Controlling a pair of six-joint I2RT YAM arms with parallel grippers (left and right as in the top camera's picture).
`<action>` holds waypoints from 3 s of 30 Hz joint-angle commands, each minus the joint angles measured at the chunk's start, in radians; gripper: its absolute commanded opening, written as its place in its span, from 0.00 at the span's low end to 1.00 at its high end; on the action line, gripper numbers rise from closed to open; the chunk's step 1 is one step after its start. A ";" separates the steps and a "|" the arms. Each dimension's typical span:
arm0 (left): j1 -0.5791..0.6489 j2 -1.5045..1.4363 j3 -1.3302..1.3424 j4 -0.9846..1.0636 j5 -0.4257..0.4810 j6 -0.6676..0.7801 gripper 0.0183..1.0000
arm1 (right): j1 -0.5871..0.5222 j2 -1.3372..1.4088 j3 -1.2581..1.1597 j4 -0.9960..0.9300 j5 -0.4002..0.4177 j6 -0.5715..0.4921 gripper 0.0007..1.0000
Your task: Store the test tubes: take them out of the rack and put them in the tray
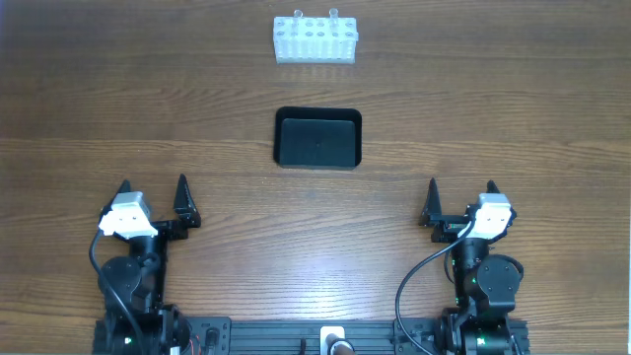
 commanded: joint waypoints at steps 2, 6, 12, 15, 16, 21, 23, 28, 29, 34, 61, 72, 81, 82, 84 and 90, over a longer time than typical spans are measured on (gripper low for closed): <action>0.006 -0.007 -0.004 -0.005 -0.001 0.018 1.00 | -0.007 -0.009 -0.005 -0.003 -0.008 0.000 0.99; 0.006 -0.007 -0.004 -0.005 -0.001 0.018 1.00 | -0.007 -0.009 -0.005 -0.003 -0.008 0.000 0.99; 0.006 -0.007 -0.004 -0.005 -0.001 0.018 1.00 | -0.007 -0.009 -0.005 -0.003 -0.008 0.000 0.99; 0.006 -0.007 -0.004 -0.005 -0.001 0.018 1.00 | -0.007 -0.009 -0.005 -0.003 -0.008 0.000 0.99; 0.006 -0.007 -0.004 -0.005 -0.001 0.018 1.00 | -0.007 -0.009 -0.005 -0.003 -0.008 0.000 0.99; 0.006 -0.007 -0.004 -0.005 -0.001 0.018 1.00 | -0.007 -0.009 -0.005 -0.003 -0.008 0.000 0.99; 0.006 -0.007 -0.004 -0.005 -0.001 0.018 1.00 | -0.007 -0.009 -0.005 -0.003 -0.008 0.000 0.99; 0.006 -0.007 -0.004 -0.005 -0.001 0.018 1.00 | -0.007 -0.009 -0.005 -0.003 -0.008 0.000 0.99; 0.006 -0.007 -0.004 -0.005 0.000 0.018 1.00 | -0.007 -0.009 -0.005 -0.003 -0.008 0.000 0.99; 0.006 -0.007 -0.004 -0.005 0.000 0.018 1.00 | -0.007 -0.009 -0.005 -0.003 -0.008 0.000 0.99; 0.006 -0.004 -0.004 -0.005 -0.001 0.018 1.00 | -0.007 -0.009 -0.005 -0.003 -0.008 0.000 0.99; 0.006 -0.002 -0.003 0.093 0.026 0.014 1.00 | -0.007 -0.009 -0.005 -0.003 -0.008 0.000 0.99; 0.006 0.171 0.184 0.138 0.026 0.014 1.00 | -0.007 -0.009 -0.005 -0.003 -0.008 0.000 0.99; 0.006 0.203 0.223 0.126 0.026 0.014 1.00 | -0.007 -0.009 -0.005 -0.003 -0.008 0.000 0.99; 0.005 0.258 0.293 0.096 0.030 0.014 1.00 | -0.007 -0.009 -0.005 -0.003 -0.008 0.000 0.99; -0.050 0.467 0.552 -0.010 0.030 0.014 1.00 | -0.007 -0.009 -0.005 -0.003 -0.008 0.000 0.99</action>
